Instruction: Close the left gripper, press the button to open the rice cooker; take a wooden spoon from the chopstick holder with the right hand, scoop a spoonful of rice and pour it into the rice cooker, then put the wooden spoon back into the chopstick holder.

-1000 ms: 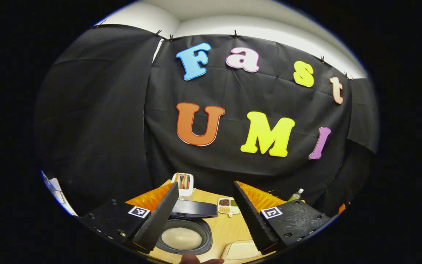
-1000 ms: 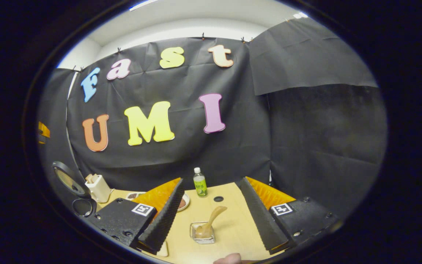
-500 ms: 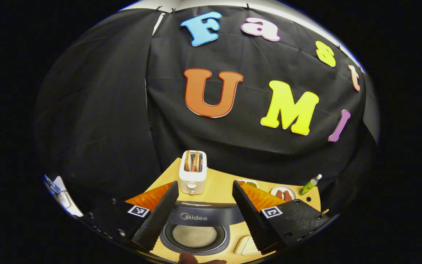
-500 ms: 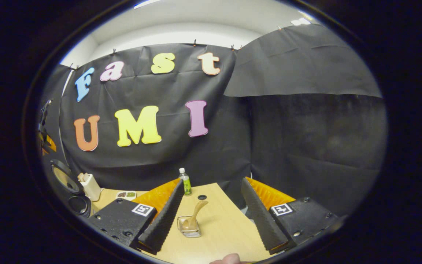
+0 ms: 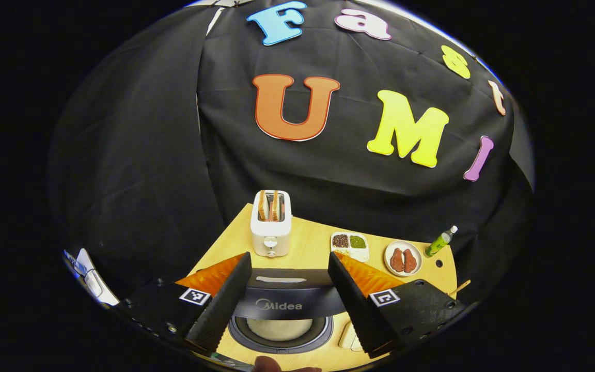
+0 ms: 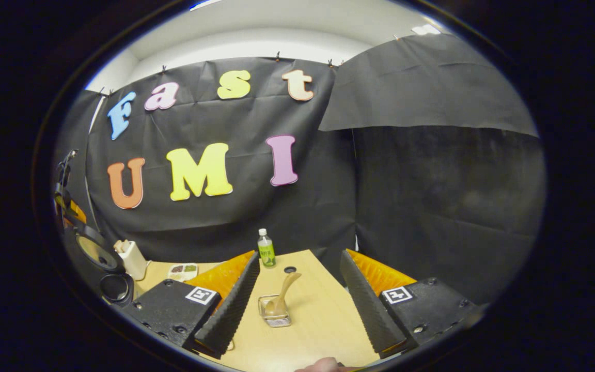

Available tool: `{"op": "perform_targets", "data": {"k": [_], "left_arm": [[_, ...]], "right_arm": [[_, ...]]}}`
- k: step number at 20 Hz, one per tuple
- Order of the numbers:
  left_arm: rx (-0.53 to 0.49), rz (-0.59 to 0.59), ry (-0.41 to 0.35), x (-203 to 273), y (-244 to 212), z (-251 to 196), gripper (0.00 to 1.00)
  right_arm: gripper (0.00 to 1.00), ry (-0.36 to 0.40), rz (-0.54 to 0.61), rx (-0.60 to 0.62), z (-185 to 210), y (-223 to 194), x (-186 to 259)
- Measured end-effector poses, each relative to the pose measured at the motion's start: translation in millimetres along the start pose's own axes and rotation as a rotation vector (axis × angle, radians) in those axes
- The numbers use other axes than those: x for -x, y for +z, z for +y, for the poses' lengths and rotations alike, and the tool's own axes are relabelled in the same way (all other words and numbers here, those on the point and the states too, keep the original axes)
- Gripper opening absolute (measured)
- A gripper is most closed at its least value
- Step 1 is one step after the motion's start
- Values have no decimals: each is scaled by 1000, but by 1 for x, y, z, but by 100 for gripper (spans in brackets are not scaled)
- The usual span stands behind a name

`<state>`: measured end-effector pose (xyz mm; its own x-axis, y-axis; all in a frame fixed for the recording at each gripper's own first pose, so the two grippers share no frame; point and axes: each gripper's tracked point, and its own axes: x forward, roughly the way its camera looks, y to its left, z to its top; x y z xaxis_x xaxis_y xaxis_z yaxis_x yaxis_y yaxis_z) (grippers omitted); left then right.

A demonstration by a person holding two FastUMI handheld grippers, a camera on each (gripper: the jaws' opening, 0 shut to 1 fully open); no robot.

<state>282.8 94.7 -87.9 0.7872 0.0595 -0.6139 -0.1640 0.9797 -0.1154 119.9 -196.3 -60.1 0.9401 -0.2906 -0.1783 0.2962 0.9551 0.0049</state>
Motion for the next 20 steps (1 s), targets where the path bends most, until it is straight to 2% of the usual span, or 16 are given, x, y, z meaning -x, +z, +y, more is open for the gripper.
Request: {"op": "perform_targets", "data": {"k": [6,10,16,20], "left_arm": [[11,92,-44,28,-66,-2,97],[-42,133,-44,36,-106,-1,97],[-32,114,-20,37,-137,0,97],[-6,177,-25,33,-170,2,96]], "right_arm": [[99,83,24,17,38,-5,2],[99,132,34,45,61,-8,4],[99,153,46,53,74,-11,8],[99,157,59,54,76,-13,8]]}}
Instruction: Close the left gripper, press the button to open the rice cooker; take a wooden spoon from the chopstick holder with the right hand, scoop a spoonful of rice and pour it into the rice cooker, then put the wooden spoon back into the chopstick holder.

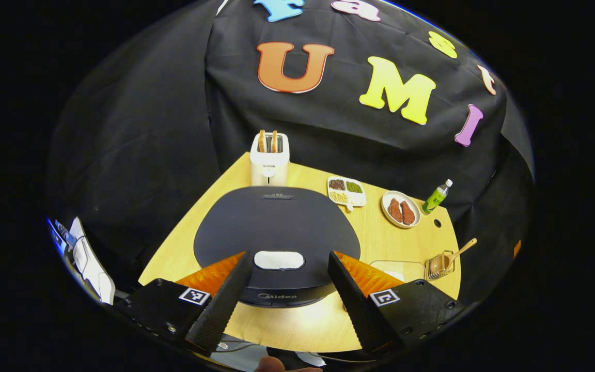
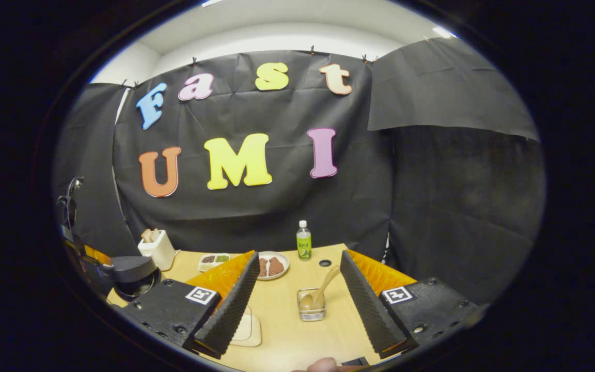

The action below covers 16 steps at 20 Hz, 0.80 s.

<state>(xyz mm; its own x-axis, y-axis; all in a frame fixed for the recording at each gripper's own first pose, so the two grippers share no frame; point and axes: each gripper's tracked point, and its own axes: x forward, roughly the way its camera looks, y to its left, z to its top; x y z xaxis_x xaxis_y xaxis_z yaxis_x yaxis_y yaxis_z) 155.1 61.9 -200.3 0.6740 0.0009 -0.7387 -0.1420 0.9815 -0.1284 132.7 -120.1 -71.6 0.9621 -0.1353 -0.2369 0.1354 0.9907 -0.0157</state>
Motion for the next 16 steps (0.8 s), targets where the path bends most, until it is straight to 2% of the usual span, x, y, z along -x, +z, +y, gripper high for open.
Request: {"op": "perform_targets", "data": {"k": [10,11,12,16], "left_arm": [[21,102,6,-20,-38,5,97],[19,111,9,-21,-39,4,100],[14,117,11,-21,-42,4,97],[-9,138,28,-25,-47,7,97]], "right_arm": [[100,30,0,22,12,5,-1],[100,29,-1,21,11,5,-2],[99,29,-1,19,10,5,-4],[100,23,5,6,7,1,-10]]}}
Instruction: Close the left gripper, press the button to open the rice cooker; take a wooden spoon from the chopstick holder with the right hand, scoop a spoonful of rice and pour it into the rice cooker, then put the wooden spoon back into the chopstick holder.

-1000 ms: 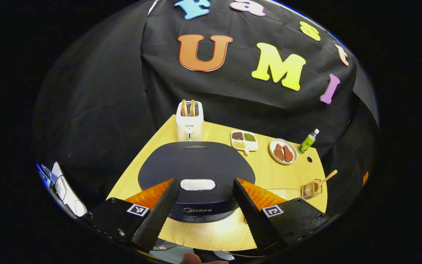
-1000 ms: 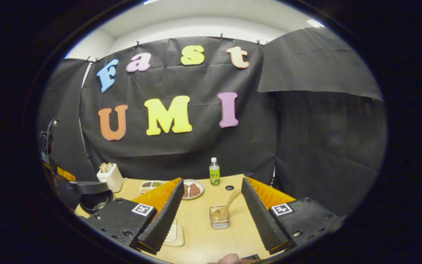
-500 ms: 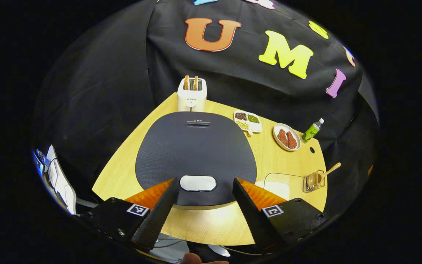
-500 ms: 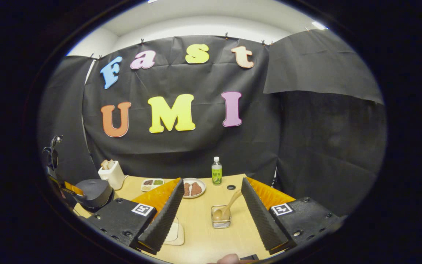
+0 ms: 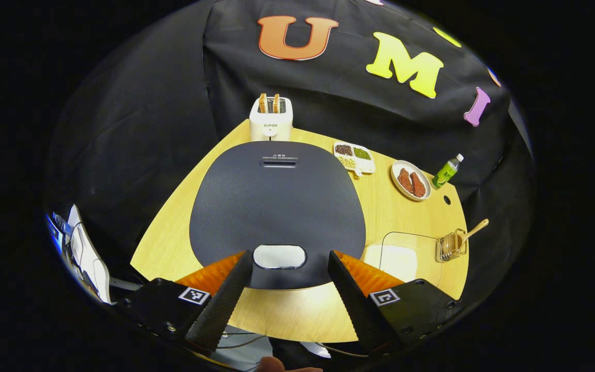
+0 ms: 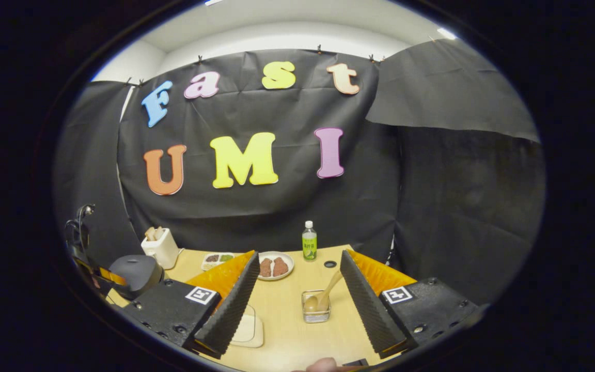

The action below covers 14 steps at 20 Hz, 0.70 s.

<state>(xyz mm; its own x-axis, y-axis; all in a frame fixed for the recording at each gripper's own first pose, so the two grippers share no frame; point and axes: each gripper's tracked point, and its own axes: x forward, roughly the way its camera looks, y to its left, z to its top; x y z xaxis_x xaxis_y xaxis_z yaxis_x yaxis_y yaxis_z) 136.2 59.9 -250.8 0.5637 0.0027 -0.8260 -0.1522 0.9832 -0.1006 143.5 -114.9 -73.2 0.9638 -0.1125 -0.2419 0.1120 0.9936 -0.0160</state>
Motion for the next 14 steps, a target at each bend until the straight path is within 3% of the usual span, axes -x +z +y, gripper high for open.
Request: {"op": "perform_targets", "data": {"k": [9,14], "left_arm": [[11,30,50,-7,-10,6,97],[10,-21,78,-7,-9,6,97]], "right_arm": [[100,25,28,-48,-1,-12,-19],[99,63,41,-57,3,-16,-33]]}}
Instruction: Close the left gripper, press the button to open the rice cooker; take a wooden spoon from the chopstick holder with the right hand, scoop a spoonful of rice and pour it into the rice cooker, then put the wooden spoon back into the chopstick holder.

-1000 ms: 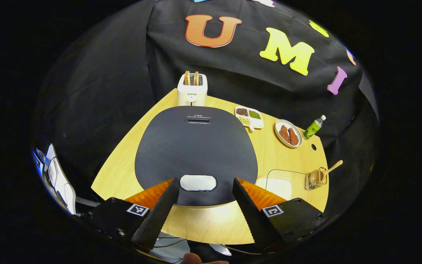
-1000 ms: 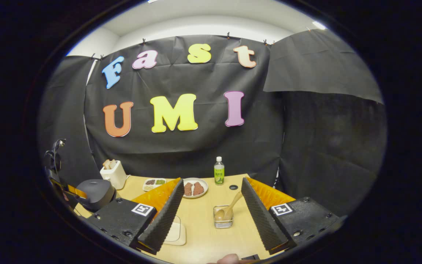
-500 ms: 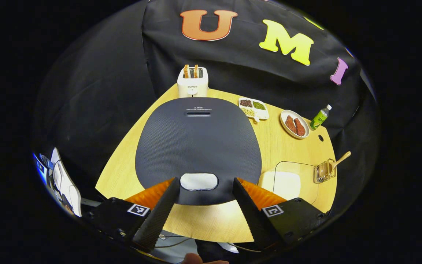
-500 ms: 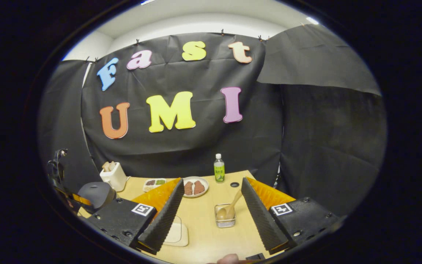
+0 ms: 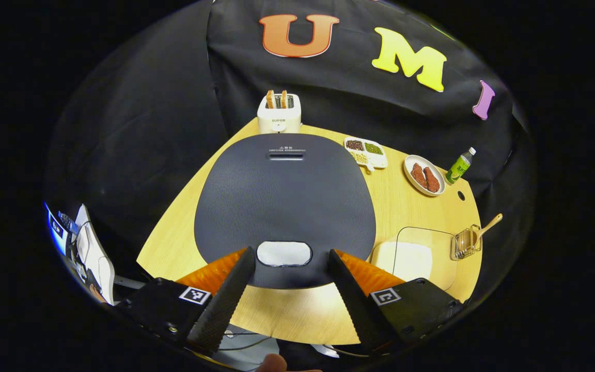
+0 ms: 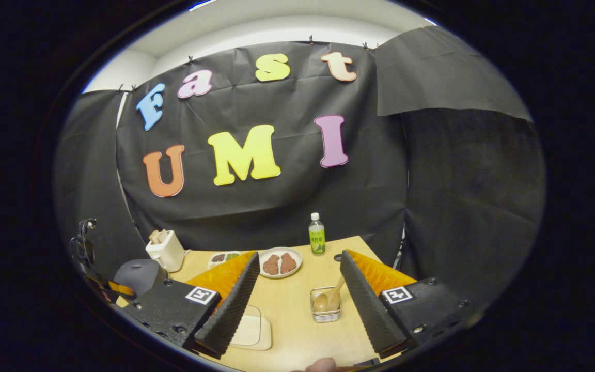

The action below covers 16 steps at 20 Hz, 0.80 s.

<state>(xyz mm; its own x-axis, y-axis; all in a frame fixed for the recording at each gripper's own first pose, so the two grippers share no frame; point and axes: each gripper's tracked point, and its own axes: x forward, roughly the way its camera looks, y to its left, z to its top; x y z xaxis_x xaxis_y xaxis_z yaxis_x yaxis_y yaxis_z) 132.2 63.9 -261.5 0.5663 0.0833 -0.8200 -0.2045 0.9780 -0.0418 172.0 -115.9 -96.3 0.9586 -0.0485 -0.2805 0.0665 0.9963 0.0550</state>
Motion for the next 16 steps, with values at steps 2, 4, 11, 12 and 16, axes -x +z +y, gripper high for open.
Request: {"op": "perform_targets", "data": {"k": [2,4,11,12,16], "left_arm": [[36,-13,8,0,3,-1,97],[63,-39,21,0,7,-2,97],[118,-119,44,16,22,-10,95],[127,-147,35,24,27,-14,95],[99,-308,-23,76,59,-25,95]], "right_arm": [[100,22,4,9,1,1,-6],[100,42,7,17,0,1,-13],[100,133,17,28,1,5,-39],[100,137,8,31,1,8,-38],[100,125,-72,37,11,31,-9]]}}
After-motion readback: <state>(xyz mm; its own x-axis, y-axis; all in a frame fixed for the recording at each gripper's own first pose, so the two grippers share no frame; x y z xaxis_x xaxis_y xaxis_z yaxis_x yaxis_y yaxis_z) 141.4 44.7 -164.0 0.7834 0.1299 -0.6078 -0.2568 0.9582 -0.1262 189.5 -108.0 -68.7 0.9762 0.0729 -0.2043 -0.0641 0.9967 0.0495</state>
